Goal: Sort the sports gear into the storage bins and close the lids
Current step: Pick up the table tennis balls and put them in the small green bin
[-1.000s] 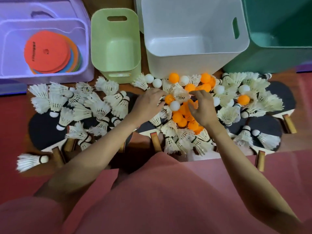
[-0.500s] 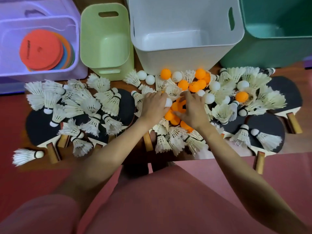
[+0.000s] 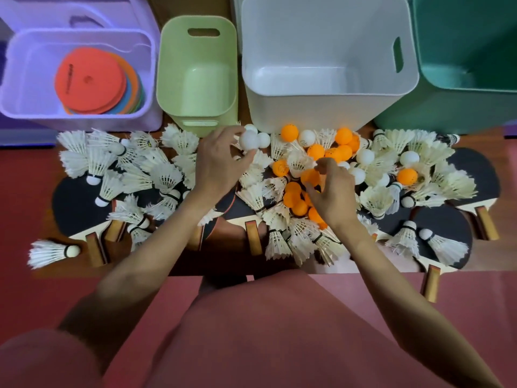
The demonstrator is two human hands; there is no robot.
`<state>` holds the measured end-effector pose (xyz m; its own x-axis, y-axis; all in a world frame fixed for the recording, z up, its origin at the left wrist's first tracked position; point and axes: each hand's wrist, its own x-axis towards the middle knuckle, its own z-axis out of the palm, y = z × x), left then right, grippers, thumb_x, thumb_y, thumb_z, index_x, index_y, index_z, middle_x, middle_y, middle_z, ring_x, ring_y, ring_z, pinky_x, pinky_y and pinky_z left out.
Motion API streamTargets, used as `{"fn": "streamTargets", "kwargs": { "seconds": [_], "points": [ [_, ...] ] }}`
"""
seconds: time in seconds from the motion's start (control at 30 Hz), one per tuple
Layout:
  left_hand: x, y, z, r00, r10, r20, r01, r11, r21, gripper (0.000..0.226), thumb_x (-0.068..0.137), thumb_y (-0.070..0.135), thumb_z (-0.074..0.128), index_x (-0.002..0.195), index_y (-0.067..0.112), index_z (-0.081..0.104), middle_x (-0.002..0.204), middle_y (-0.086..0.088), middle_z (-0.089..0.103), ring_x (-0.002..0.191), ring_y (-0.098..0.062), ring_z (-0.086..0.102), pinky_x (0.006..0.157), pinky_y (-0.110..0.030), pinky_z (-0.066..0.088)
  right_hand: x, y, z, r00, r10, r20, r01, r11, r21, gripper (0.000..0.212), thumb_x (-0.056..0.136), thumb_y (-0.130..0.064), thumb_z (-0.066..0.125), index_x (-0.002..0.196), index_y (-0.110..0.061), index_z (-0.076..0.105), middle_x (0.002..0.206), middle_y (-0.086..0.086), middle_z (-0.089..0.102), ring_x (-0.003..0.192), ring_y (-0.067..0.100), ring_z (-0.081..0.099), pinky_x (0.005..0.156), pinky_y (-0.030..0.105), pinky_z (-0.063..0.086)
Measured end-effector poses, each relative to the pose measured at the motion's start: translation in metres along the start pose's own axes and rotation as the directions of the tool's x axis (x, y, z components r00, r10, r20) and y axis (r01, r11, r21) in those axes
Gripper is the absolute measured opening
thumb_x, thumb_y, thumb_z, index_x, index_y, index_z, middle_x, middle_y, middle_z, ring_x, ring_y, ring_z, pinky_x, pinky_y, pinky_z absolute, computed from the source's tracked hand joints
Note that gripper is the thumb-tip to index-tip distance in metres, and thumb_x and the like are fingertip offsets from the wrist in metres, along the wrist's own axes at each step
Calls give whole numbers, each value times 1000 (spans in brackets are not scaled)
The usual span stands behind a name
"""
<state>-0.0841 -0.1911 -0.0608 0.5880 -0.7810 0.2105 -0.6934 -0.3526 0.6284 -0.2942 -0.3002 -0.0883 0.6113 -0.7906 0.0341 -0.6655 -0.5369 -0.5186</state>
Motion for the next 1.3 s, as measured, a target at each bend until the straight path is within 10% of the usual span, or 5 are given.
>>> {"fn": "streamTargets", "kwargs": {
  "seconds": [0.4,0.67,0.93,1.3],
  "points": [
    [87,-83,-63,973,-222,-62,229,966,122,37,79,21,68,114,10,63,111,-11,63,94,-26,60,75,-35,43,120,-152,45,938,-310,-156,334,929,162,25,88,-19,60,108,-5,60,105,10,64,97,31,55,81,37,40],
    [83,-95,-59,994,-103,-32,104,993,47,35,85,24,62,117,9,61,111,-6,64,91,-19,60,79,-28,43,114,-145,64,937,-310,-159,334,930,156,23,91,-16,54,109,-4,59,104,11,60,99,26,53,84,25,36],
    [52,-52,-23,972,227,64,-222,972,-81,20,87,16,59,103,6,67,90,-6,66,78,-17,60,72,-35,52,72,-54,53,978,-3,-210,5,1000,10,25,90,-20,55,108,-5,60,107,12,61,100,30,54,86,36,39],
    [65,2,69,919,148,365,-176,983,46,36,91,27,62,123,10,59,117,-10,63,105,-27,60,81,-38,50,93,1,38,978,208,-13,-208,969,-135,46,87,-26,61,129,-9,54,125,16,56,117,37,44,96,41,33]
  ]
}}
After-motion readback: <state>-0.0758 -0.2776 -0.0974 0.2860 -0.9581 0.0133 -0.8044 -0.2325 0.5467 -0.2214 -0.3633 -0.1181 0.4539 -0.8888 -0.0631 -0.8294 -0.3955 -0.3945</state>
